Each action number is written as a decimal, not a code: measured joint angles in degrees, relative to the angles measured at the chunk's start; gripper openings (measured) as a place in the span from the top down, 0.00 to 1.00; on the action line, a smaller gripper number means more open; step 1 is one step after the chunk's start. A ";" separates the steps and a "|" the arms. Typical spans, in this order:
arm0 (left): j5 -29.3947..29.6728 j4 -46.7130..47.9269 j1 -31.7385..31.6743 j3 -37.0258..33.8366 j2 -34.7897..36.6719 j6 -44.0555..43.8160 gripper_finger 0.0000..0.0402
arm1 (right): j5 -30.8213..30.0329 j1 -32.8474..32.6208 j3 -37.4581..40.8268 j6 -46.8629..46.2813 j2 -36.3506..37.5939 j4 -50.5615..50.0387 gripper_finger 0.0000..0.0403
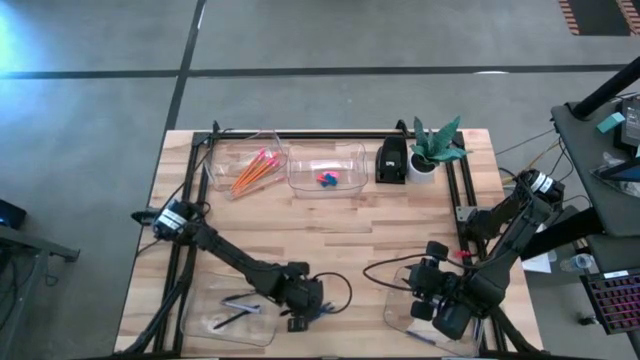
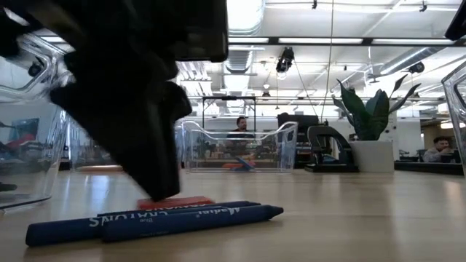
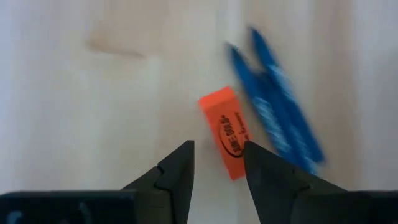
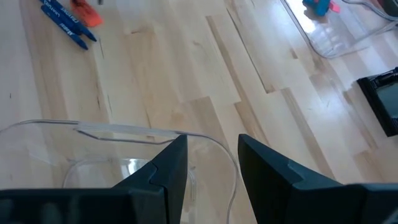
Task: Sort crayons/erasers/pens/pencils in bins
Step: Put the orange eraser into the top right transparent bin
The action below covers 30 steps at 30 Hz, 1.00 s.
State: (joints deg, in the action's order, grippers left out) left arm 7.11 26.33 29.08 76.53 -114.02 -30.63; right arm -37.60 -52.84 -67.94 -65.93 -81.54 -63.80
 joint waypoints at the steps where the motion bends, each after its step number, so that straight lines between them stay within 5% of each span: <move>1: 1.50 0.06 -0.25 0.00 0.00 0.00 0.69 | 0.00 0.00 0.04 0.00 0.00 0.06 0.67; 30: 1.18 -4.97 -1.05 -0.71 0.81 -0.46 0.69 | 0.07 0.00 1.59 -0.02 0.00 1.15 0.67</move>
State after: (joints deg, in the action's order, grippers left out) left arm 8.29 21.36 28.03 75.82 -113.21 -31.09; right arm -37.54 -52.84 -66.35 -65.95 -81.54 -62.66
